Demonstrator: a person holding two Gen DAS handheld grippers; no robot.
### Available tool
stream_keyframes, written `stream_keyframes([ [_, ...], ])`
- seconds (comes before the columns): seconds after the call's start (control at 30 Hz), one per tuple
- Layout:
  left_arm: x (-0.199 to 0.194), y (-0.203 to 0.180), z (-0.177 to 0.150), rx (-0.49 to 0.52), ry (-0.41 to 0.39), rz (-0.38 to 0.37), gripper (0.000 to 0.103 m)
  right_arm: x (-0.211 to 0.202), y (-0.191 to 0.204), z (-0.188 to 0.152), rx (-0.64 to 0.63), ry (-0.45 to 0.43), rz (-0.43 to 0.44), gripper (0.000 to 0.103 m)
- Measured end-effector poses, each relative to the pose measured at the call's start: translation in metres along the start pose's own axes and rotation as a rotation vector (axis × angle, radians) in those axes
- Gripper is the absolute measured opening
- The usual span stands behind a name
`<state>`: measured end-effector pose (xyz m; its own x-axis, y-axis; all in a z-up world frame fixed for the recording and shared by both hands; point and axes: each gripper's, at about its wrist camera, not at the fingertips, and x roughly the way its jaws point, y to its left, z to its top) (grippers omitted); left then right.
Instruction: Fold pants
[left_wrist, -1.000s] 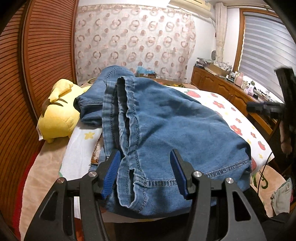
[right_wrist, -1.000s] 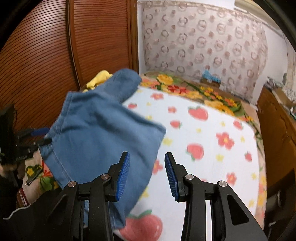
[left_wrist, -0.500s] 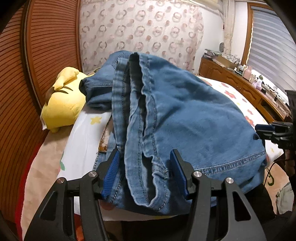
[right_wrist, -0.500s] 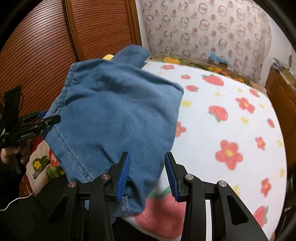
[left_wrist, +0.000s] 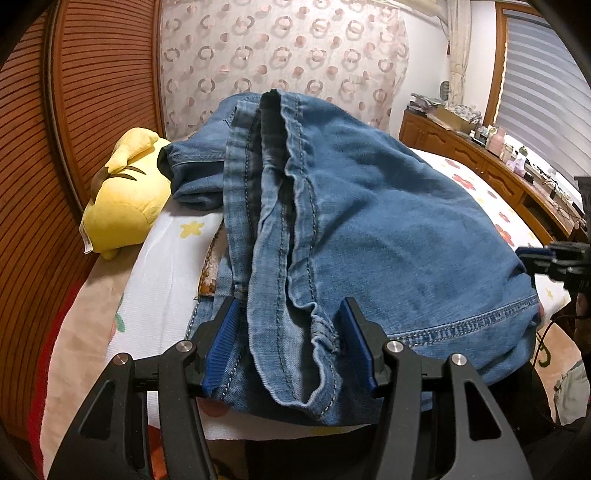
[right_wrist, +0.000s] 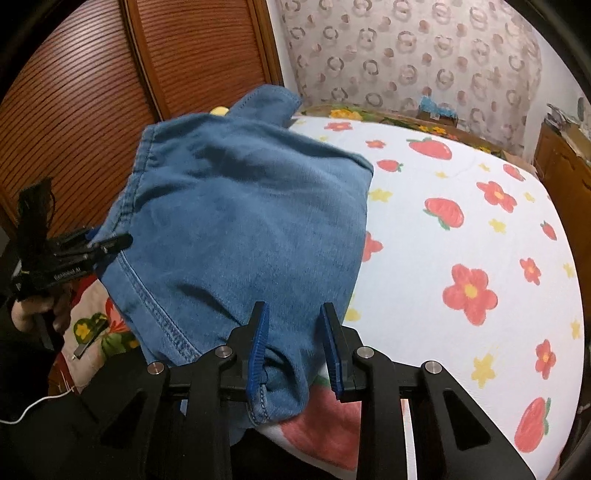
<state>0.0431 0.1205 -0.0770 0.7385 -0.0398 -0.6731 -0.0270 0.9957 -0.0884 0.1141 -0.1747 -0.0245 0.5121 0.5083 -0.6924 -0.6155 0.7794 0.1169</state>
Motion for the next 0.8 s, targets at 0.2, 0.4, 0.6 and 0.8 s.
stream_keyframes([
  [0.2, 0.001, 0.0, -0.001, 0.002, 0.001, 0.0, 0.057, 0.01, -0.017, 0.009, 0.04, -0.025, -0.042, 0.041],
  [0.4, 0.001, 0.0, -0.001, 0.007, 0.0, -0.001, 0.058, 0.04, -0.035, 0.027, 0.115, -0.019, -0.009, 0.044],
  [0.6, 0.002, 0.0, -0.001, 0.007, -0.001, -0.003, 0.058, 0.064, -0.037, 0.033, 0.138, 0.017, 0.031, 0.044],
  [0.8, 0.001, -0.001, -0.002, 0.006, -0.001, -0.002, 0.058, 0.077, -0.036, 0.035, 0.157, 0.03, 0.074, 0.045],
])
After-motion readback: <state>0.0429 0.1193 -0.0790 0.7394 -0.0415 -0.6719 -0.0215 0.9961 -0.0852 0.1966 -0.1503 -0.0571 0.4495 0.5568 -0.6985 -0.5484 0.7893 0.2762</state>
